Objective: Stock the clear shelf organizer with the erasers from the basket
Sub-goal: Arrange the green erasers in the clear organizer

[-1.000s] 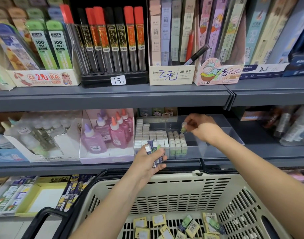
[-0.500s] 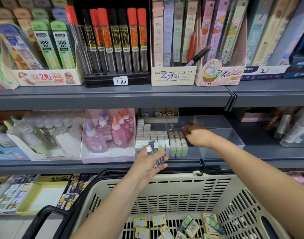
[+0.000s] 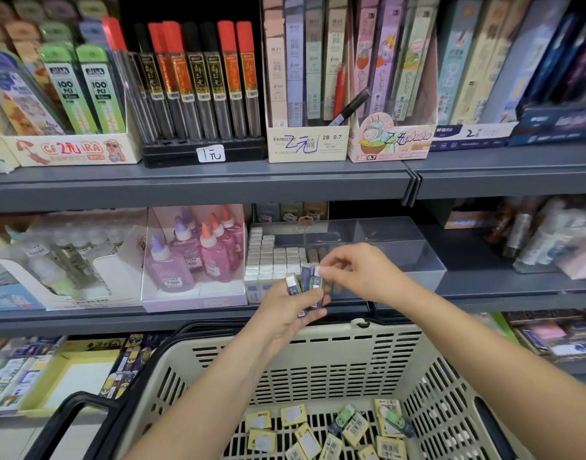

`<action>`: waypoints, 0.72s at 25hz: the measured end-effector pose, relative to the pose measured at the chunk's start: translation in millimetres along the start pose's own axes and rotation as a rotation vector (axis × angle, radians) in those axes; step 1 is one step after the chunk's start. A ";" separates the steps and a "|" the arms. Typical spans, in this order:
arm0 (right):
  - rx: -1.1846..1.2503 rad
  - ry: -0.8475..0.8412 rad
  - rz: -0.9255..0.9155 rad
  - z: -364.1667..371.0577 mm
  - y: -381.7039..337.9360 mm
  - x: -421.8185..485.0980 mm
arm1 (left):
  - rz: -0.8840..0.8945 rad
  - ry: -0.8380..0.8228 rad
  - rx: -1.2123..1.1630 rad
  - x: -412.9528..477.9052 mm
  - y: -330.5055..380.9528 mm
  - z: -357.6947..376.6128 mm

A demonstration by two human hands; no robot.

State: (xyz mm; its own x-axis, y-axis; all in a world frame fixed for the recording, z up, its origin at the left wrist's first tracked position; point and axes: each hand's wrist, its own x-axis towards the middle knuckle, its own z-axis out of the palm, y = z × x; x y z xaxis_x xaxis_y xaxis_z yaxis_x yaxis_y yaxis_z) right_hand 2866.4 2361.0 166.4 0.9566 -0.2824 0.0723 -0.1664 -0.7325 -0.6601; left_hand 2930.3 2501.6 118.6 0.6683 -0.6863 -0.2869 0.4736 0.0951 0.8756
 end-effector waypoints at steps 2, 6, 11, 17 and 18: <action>0.092 -0.036 0.026 -4.2 8.0 -3.8 | -0.032 -0.027 0.021 -1.1 -2.8 6.3; 0.094 -0.161 0.059 -19.3 23.8 -8.4 | -0.082 -0.028 0.044 -2.0 -8.9 14.9; 0.075 0.108 0.113 -48.3 32.6 7.9 | -0.017 0.106 0.087 0.6 -8.4 6.8; -0.334 -0.066 0.144 -21.8 44.7 18.2 | 0.004 0.096 0.210 -5.4 -6.0 -3.8; -0.324 -0.088 0.149 -18.3 46.4 19.0 | 0.003 0.098 0.209 -5.7 -6.1 -5.4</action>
State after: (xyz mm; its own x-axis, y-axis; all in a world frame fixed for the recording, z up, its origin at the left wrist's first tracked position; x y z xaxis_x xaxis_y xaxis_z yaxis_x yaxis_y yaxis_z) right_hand 2872.4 2310.3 150.9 0.9307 -0.3569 -0.0804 -0.3591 -0.8495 -0.3866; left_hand 2926.7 2508.8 112.8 0.7268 -0.6121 -0.3115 0.3493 -0.0612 0.9350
